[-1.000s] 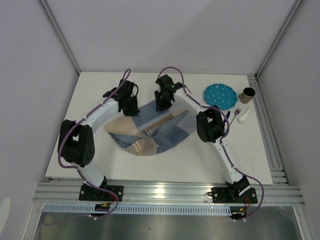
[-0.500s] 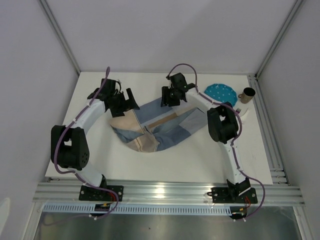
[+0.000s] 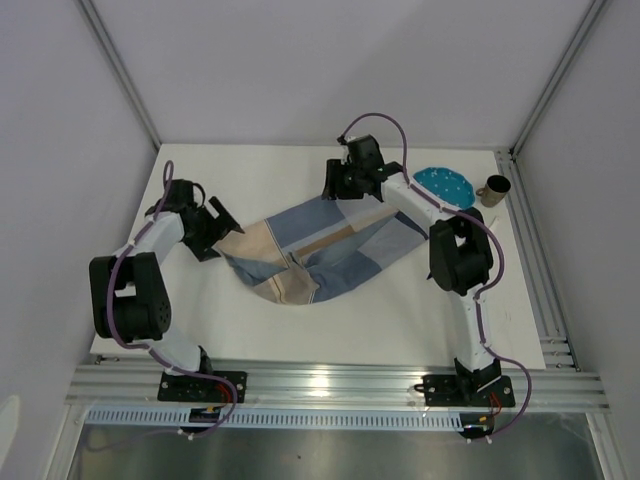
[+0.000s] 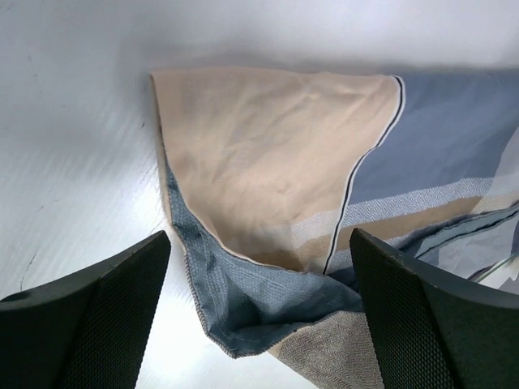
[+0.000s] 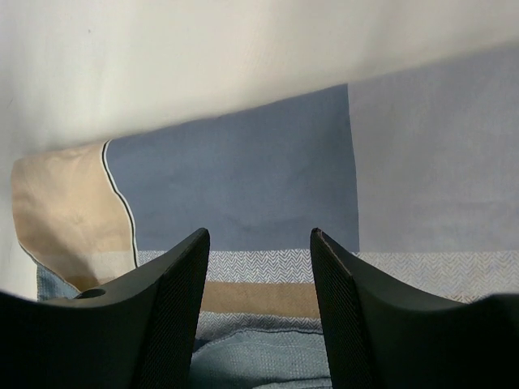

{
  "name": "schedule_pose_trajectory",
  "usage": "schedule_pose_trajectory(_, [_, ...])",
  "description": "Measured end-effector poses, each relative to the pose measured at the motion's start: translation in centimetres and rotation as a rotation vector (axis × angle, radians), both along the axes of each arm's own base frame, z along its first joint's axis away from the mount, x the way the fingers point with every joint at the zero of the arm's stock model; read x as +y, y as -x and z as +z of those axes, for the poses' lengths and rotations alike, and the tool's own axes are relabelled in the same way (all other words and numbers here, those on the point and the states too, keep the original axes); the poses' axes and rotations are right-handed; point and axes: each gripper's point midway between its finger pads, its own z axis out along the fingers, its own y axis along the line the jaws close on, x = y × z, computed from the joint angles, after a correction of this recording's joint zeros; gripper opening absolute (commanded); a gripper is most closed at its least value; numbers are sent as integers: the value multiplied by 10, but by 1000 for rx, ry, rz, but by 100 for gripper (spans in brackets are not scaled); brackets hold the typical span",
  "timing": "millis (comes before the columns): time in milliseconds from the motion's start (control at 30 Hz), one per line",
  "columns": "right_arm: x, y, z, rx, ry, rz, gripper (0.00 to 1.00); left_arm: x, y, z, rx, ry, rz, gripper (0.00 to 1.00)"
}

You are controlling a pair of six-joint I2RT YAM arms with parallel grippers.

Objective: Set the dinner table for one person
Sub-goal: Flatten out the napkin at the center of the board.

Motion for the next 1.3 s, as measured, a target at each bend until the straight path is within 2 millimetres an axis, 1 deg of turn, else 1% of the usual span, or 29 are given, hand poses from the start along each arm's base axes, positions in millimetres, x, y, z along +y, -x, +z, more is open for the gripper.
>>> schedule_pose_trajectory(67, [-1,2,-2,2,2,-1,57,3,2,-4,12,13,31,93])
schedule_pose_trajectory(233, [-3,6,-9,11,6,-1,57,7,1,-8,43,31,70,85])
schedule_pose_trajectory(400, [-5,8,-10,15,8,-2,57,18,-13,-20,132,27,90,80])
schedule_pose_trajectory(467, [-6,8,-6,11,4,-8,58,22,-18,-24,160,16,97,79])
schedule_pose_trajectory(533, [-8,7,1,0,-3,-14,58,25,-15,-27,202,2,104,76])
schedule_pose_trajectory(733, [-15,0,20,-36,-25,-39,58,38,-9,-29,316,-65,110,73])
schedule_pose_trajectory(833, [-19,-3,30,-51,-36,-50,58,44,-4,-31,388,-99,110,70])
schedule_pose_trajectory(933, [-21,-4,41,-65,-48,-58,58,49,-5,-37,453,-123,110,66])
schedule_pose_trajectory(1100, [-25,-5,58,-91,-71,-71,59,53,2,-48,552,-138,103,61])
schedule_pose_trajectory(1200, [-26,-5,64,-101,-76,-73,59,50,5,-48,572,-127,95,53])
schedule_pose_trajectory(1233, [-26,-5,65,-102,-77,-73,59,49,5,-48,576,-120,92,47])
schedule_pose_trajectory(1300, [-27,-6,66,-104,-78,-74,59,46,3,-48,575,-103,83,42])
